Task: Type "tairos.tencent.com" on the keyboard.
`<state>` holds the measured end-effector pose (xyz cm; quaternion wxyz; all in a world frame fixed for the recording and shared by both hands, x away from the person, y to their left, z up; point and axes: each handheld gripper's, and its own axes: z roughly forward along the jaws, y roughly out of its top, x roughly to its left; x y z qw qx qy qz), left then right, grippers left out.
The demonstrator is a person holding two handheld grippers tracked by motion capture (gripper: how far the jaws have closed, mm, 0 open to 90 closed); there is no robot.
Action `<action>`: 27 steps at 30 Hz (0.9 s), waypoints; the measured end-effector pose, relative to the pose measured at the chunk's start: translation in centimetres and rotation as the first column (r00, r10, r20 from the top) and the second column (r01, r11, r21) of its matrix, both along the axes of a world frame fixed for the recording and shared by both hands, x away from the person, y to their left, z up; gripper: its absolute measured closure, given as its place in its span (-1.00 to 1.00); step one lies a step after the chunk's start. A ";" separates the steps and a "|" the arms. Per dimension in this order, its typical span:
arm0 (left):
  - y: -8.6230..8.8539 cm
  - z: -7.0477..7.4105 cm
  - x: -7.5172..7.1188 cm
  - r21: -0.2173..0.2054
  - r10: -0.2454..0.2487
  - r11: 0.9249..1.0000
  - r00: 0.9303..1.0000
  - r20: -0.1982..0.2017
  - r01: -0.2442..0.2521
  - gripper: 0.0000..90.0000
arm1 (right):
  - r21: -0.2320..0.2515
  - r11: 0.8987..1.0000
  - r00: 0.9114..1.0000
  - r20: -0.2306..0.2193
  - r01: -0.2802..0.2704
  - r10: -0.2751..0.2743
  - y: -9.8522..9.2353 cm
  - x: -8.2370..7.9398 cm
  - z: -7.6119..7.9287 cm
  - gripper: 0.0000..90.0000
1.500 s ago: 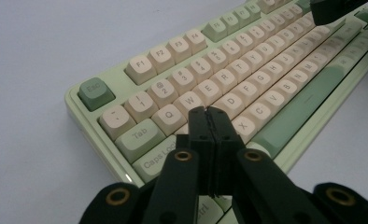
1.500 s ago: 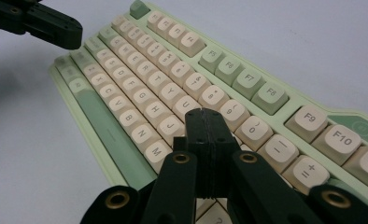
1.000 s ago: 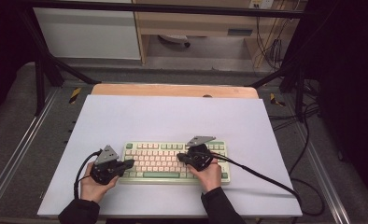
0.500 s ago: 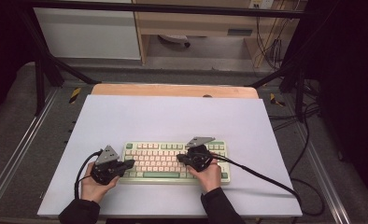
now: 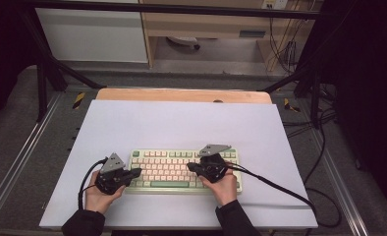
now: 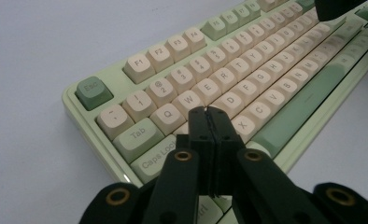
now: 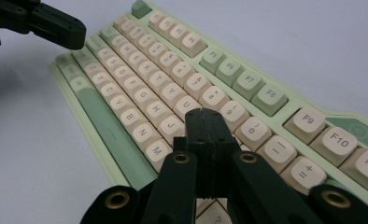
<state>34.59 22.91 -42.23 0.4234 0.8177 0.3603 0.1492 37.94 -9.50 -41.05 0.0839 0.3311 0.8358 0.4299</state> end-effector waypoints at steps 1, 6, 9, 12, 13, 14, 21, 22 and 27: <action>0.0 0.0 0.0 0.000 0.000 1.000 1.000 0.000 0.000 0.98 | 0.001 1.000 1.000 0.001 0.000 0.000 0.0 -0.1 0.1 1.00; 0.0 0.0 0.0 0.000 0.001 1.000 1.000 -0.001 -0.001 0.98 | 0.006 1.000 1.000 0.004 -0.010 0.010 -0.1 -0.4 0.5 1.00; 0.0 0.0 0.0 0.000 0.001 1.000 1.000 -0.002 -0.001 0.98 | 0.007 1.000 1.000 0.001 -0.014 0.014 -0.1 -0.6 0.6 1.00; 0.0 0.0 0.0 0.000 0.000 1.000 1.000 -0.002 0.000 0.98 | 0.009 1.000 1.000 0.003 -0.024 0.024 0.1 -0.8 0.6 1.00; 0.0 0.0 0.0 0.000 0.000 1.000 1.000 -0.002 0.000 0.98 | 0.010 1.000 1.000 0.003 -0.027 0.027 0.1 -0.9 0.6 1.00; 0.0 0.0 0.0 0.000 0.001 1.000 1.000 -0.002 -0.001 0.98 | 0.010 0.999 1.000 0.002 -0.031 0.031 0.2 -1.0 0.6 1.00; 0.0 0.0 0.0 0.002 -0.002 1.000 1.000 -0.002 0.002 0.98 | 0.009 0.999 0.999 -0.012 -0.051 0.051 0.9 -1.3 0.0 1.00; 0.0 0.0 0.0 0.002 -0.002 1.000 1.000 -0.002 0.002 0.98 | 0.006 0.999 0.998 -0.014 -0.053 0.053 1.0 -1.3 -0.1 1.00; 0.0 0.0 0.0 0.001 -0.001 1.000 1.000 -0.001 0.001 0.98 | 0.000 0.998 0.998 -0.023 -0.057 0.057 1.3 -1.2 -0.7 1.00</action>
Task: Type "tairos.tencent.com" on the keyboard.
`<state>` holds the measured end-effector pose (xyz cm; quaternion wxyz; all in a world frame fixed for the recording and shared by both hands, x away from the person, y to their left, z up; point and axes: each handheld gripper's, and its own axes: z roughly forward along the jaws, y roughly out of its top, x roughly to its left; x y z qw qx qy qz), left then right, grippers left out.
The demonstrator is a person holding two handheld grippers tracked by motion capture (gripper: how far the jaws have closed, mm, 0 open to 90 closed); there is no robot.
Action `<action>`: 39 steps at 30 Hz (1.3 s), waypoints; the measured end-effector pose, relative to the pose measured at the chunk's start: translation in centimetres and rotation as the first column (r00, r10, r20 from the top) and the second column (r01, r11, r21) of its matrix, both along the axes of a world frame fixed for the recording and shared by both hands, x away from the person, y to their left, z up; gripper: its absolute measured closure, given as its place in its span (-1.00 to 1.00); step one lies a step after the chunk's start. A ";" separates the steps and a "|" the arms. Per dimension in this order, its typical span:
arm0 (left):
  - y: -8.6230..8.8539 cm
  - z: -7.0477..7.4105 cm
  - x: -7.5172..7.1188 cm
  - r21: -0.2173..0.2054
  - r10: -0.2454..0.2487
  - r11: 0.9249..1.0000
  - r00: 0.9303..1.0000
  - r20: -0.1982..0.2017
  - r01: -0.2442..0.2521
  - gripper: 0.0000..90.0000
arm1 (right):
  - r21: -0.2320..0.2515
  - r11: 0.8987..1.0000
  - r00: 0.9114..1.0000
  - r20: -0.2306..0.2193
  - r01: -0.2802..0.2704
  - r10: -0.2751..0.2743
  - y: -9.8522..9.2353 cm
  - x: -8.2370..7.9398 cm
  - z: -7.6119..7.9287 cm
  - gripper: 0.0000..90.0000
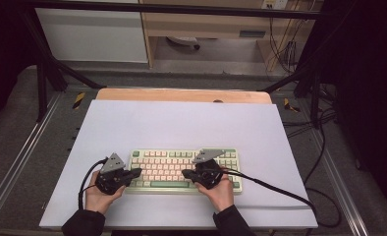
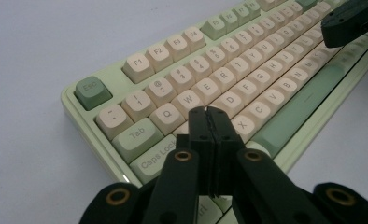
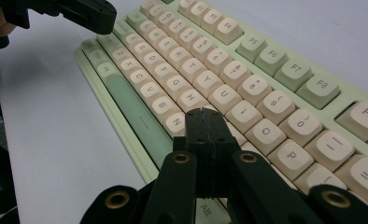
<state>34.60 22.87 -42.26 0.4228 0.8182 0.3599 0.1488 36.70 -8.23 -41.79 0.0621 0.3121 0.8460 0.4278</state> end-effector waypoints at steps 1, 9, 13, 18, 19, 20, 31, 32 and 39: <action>0.0 0.0 0.0 0.000 -0.001 1.000 1.000 0.000 0.001 0.98 | 0.003 1.000 1.000 -0.004 0.000 0.000 0.1 0.0 -0.1 1.00; -0.1 0.0 0.0 0.002 -0.003 1.000 1.000 0.000 0.003 0.98 | 0.012 1.000 1.000 -0.012 -0.009 0.009 0.6 0.1 -0.9 1.00; -0.1 0.0 0.0 0.002 -0.003 1.000 1.000 0.000 0.003 0.98 | 0.016 1.000 1.000 -0.024 -0.009 0.010 0.9 0.2 -1.4 1.00; -0.1 0.0 0.0 0.003 -0.003 1.000 1.000 0.000 0.003 0.98 | 0.011 1.000 1.000 -0.021 -0.011 0.011 0.9 0.2 -1.6 1.00; -0.1 0.0 0.0 0.002 -0.003 1.000 1.000 0.000 0.003 0.98 | 0.005 1.000 1.000 -0.021 -0.014 0.014 0.9 0.2 -1.6 1.00; -0.1 0.0 0.0 0.003 -0.003 1.000 1.000 0.001 0.003 0.98 | -0.003 1.000 1.000 -0.024 -0.012 0.011 1.0 0.2 -1.7 1.00; 0.0 0.1 -0.1 -0.005 -0.004 1.000 1.000 0.004 0.004 0.97 | 0.007 1.000 1.000 0.000 -0.007 0.007 0.2 0.1 -0.4 1.00; 0.0 0.2 -0.1 -0.007 -0.004 1.000 1.000 0.005 0.004 0.96 | 0.007 1.000 1.000 0.005 -0.003 0.003 0.0 0.1 -0.2 1.00; 0.1 0.4 -0.2 -0.010 -0.004 1.000 1.000 0.007 0.004 0.91 | 0.027 0.999 0.999 0.033 0.028 -0.029 -2.0 0.1 1.4 1.00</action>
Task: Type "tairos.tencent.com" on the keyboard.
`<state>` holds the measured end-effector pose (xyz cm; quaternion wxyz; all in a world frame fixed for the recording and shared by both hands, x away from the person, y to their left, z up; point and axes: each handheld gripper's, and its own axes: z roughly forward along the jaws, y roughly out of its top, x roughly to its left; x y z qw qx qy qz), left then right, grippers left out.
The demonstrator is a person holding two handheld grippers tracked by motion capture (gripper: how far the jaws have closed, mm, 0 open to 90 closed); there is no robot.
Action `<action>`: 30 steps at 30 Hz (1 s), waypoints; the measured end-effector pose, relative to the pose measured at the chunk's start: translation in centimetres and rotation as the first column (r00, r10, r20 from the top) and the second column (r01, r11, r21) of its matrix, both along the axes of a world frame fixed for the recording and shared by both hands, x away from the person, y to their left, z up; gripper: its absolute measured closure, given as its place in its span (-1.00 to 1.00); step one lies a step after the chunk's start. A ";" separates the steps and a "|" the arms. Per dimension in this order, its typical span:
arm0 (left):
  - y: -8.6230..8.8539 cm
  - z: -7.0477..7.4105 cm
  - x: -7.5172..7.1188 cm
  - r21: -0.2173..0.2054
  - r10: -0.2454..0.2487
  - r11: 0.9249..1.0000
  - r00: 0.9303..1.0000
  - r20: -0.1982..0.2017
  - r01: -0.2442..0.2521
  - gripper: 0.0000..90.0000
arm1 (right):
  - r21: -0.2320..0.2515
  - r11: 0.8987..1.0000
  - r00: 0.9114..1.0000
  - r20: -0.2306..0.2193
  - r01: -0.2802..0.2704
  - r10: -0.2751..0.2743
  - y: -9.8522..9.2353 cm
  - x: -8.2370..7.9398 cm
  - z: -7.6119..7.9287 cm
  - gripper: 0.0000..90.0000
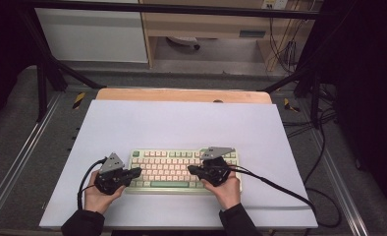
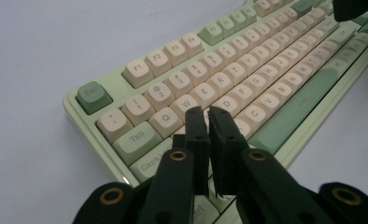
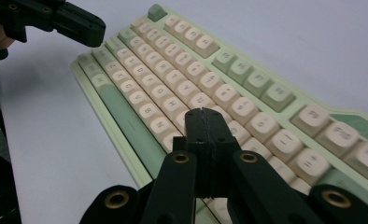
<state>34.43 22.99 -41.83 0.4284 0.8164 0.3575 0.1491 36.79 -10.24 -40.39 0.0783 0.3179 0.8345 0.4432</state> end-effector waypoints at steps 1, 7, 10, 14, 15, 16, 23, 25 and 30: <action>0.0 0.0 0.0 0.000 0.001 1.000 1.000 0.002 -0.001 0.89 | 0.001 1.000 1.000 0.003 0.005 -0.005 -0.4 0.0 0.1 0.99; 0.3 0.3 0.0 0.001 -0.006 1.000 1.000 0.007 0.006 0.72 | 0.007 0.998 0.998 0.004 0.064 -0.064 -3.1 -0.2 0.6 0.84; 0.5 0.4 0.0 0.011 -0.009 1.000 1.000 0.005 0.009 0.60 | 0.001 0.995 0.995 0.008 0.097 -0.097 -4.6 -0.2 0.7 0.69; 1.1 0.4 0.0 0.015 0.005 1.000 1.000 0.012 -0.005 0.34 | 0.002 0.991 0.991 0.015 0.137 -0.137 -6.5 -0.4 0.7 0.40; 1.3 0.4 0.1 0.016 0.009 1.000 1.000 0.012 -0.009 0.27 | 0.004 0.989 0.989 0.011 0.146 -0.146 -7.1 -0.5 0.7 0.32; 1.5 0.4 0.1 0.016 0.013 1.000 1.000 0.013 -0.014 0.19 | -0.001 0.988 0.988 0.011 0.154 -0.154 -7.6 -0.5 0.6 0.25; 3.3 0.0 -0.2 0.037 0.045 0.998 0.999 0.022 -0.046 -0.20 | -0.006 0.975 0.974 0.023 0.224 -0.224 -11.4 -1.0 -0.1 -0.29; 3.7 -0.3 -0.3 0.040 0.048 0.998 0.999 0.014 -0.048 -0.28 | -0.004 0.971 0.971 0.012 0.240 -0.240 -12.3 -1.2 -0.5 -0.42; 4.3 -0.9 -0.4 0.039 0.047 0.998 0.999 -0.009 -0.046 -0.46 | -0.002 0.968 0.967 -0.013 0.253 -0.253 -14.1 -1.6 -1.5 -0.68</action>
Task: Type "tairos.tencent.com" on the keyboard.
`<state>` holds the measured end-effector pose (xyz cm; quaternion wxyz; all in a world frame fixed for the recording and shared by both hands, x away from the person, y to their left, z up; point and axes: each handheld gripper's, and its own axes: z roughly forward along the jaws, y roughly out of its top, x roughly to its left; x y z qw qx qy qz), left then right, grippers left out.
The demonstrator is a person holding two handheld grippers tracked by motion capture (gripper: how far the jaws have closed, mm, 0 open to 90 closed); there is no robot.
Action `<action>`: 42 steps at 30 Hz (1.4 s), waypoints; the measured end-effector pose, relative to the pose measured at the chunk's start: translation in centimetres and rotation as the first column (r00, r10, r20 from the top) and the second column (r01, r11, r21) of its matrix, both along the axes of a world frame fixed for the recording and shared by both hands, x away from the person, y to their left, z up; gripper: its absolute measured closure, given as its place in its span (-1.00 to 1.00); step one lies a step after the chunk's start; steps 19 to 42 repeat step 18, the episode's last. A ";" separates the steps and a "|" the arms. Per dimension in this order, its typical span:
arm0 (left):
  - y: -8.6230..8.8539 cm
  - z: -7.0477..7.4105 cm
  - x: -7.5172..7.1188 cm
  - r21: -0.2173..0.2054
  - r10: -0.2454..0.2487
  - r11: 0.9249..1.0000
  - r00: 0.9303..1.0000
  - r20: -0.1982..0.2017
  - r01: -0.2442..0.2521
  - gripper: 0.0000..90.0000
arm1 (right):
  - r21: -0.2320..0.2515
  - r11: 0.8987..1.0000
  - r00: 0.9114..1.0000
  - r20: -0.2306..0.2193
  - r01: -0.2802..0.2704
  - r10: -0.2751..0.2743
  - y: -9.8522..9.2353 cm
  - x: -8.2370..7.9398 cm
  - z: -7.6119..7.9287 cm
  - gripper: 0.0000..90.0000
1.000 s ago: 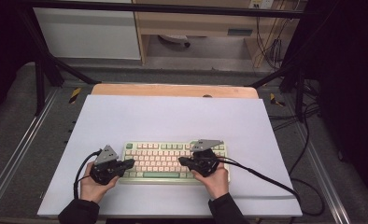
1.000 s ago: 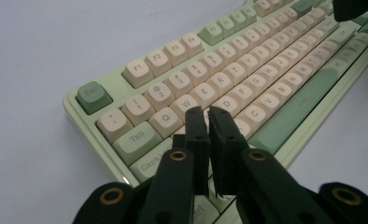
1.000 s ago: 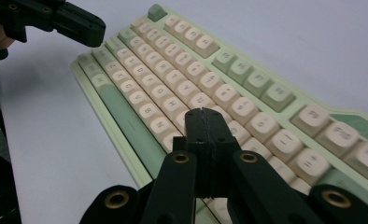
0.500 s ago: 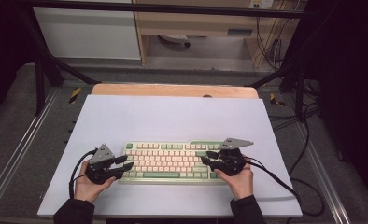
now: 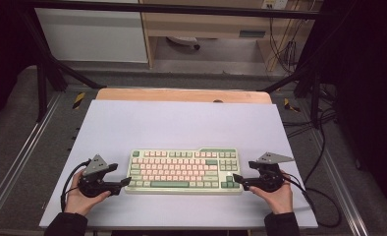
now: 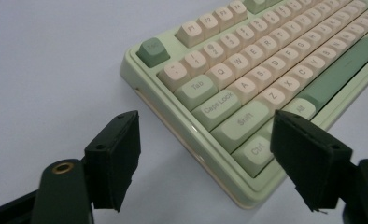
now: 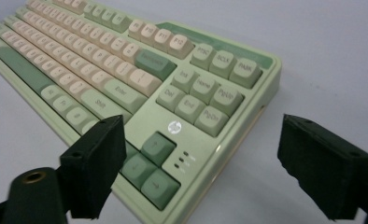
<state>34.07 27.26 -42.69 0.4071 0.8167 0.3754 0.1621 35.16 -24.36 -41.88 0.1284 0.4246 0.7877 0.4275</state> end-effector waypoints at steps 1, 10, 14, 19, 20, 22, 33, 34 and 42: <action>0.1 -0.1 0.0 0.001 -0.002 1.000 1.000 -0.002 0.002 -0.49 | 0.011 1.000 1.000 -0.005 -0.001 0.001 -0.3 -0.1 -0.3 -0.72; 0.3 -0.6 -0.4 0.007 -0.027 1.000 1.000 -0.012 0.027 -0.77 | 0.009 1.000 0.999 -0.048 -0.012 0.013 -2.1 -0.8 -1.8 -0.91; 0.3 -0.7 -0.4 0.005 -0.024 1.000 1.000 -0.017 0.024 -0.82 | 0.003 1.000 0.999 -0.052 -0.013 0.013 -2.4 -1.2 -2.2 -0.93; 0.2 -0.9 -0.4 0.008 -0.033 0.999 0.999 -0.017 0.033 -0.83 | -0.002 1.000 0.998 -0.053 -0.014 0.014 -2.5 -1.2 -2.3 -0.93; 0.2 -0.9 -0.4 0.008 -0.033 0.999 0.999 -0.017 0.033 -0.83 | -0.002 1.000 0.998 -0.053 -0.014 0.014 -2.5 -1.2 -2.3 -0.93; 0.2 -0.9 -0.4 0.008 -0.033 0.999 0.999 -0.017 0.033 -0.83 | -0.002 1.000 0.998 -0.053 -0.014 0.014 -2.5 -1.2 -2.3 -0.93; 0.2 -0.9 -0.4 0.008 -0.033 0.999 0.999 -0.017 0.033 -0.83 | -0.002 1.000 0.998 -0.053 -0.014 0.014 -2.5 -1.2 -2.3 -0.93; 0.2 -0.9 -0.4 0.008 -0.033 0.999 0.999 -0.017 0.033 -0.83 | -0.002 1.000 0.998 -0.053 -0.014 0.014 -2.5 -1.2 -2.3 -0.93; 0.2 -0.9 -0.4 0.008 -0.033 0.999 0.999 -0.017 0.033 -0.83 | -0.002 1.000 0.998 -0.053 -0.014 0.014 -2.5 -1.2 -2.3 -0.93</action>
